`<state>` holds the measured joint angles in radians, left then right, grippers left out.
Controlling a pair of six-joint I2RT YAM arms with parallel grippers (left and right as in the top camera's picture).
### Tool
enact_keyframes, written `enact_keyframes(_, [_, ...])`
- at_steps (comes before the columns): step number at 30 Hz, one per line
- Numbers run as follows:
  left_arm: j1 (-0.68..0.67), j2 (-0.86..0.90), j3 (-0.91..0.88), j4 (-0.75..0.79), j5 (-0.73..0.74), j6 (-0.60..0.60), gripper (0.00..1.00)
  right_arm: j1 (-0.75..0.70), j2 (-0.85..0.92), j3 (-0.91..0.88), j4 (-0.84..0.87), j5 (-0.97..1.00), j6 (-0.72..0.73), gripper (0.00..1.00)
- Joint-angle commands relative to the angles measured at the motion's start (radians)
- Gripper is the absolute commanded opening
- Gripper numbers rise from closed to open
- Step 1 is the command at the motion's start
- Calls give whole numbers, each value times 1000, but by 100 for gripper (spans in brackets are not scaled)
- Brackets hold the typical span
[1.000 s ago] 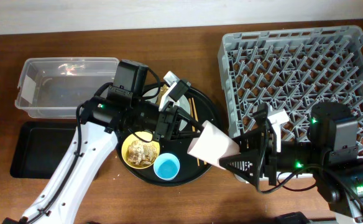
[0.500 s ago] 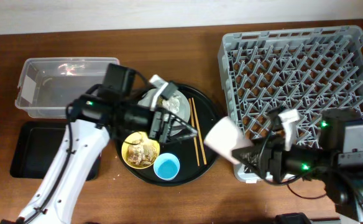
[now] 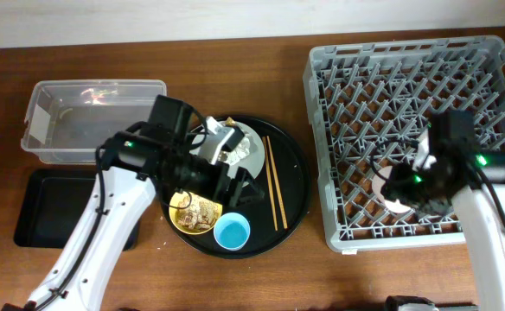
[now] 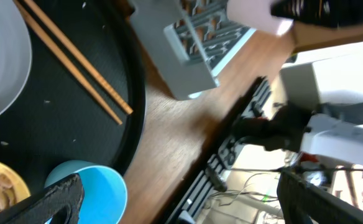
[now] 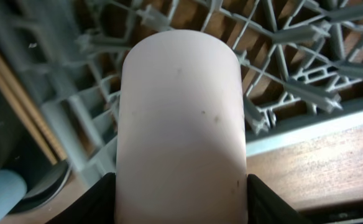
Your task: Sort waste into correct bins and load items into the dishwasher rack
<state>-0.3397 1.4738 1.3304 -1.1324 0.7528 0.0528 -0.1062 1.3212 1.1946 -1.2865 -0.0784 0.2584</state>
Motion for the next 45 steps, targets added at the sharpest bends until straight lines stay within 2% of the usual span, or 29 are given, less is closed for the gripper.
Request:
enact_keyframes(1, [-43,1,1,-10,-107,9,99,-5,85,12,7,-21,5,49])
enact_keyframes(4, [-69,1,1,-10,-130,8,99,-6,138,12,47,-19,5,71])
enact_keyframes(5, [-78,1,1,-12,-154,0,99,-6,138,15,51,-24,5,74])
enact_keyframes(8, [-103,1,1,-30,-263,-64,99,-6,110,69,8,-93,-24,76])
enact_keyframes(13, [-175,1,-6,-95,-473,-196,95,-6,-68,180,-103,-212,-37,76])
enact_keyframes(14, [-198,1,-14,-100,-517,-222,89,-6,-119,188,-117,-228,-37,76])
enact_keyframes(16, [-264,2,-40,-90,-582,-274,62,-6,-235,190,-140,-237,-36,81])
enact_keyframes(17, [-289,2,-53,-80,-597,-290,56,-6,-274,190,-150,-237,-36,82])
enact_keyframes(19, [-361,2,-101,-47,-647,-346,35,-6,-363,190,-171,-236,-36,86])
enact_keyframes(22, [-443,3,-205,52,-737,-424,18,-6,-436,190,-191,-236,-36,88])
enact_keyframes(27, [-480,3,-414,280,-734,-460,11,-6,-457,190,-233,-237,-36,88])
enact_keyframes(32, [-480,3,-442,311,-731,-460,0,-6,-454,190,-236,-236,-36,88])
enact_keyframes(35, [-480,1,-400,298,-652,-424,0,-6,-454,190,-236,-236,-37,88])
enact_keyframes(39, [-452,-41,-195,175,-522,-368,0,-6,-454,190,-237,-237,-37,88])
enact_keyframes(40, [-415,-60,-135,161,-439,-316,0,-5,-454,190,-240,-242,-41,88])
enact_keyframes(42, [-328,-82,-63,168,-264,-260,0,-5,-454,190,-239,-401,-172,88])
enact_keyframes(45, [-159,-90,-23,256,232,-181,0,-5,-452,189,-238,-734,-315,86])
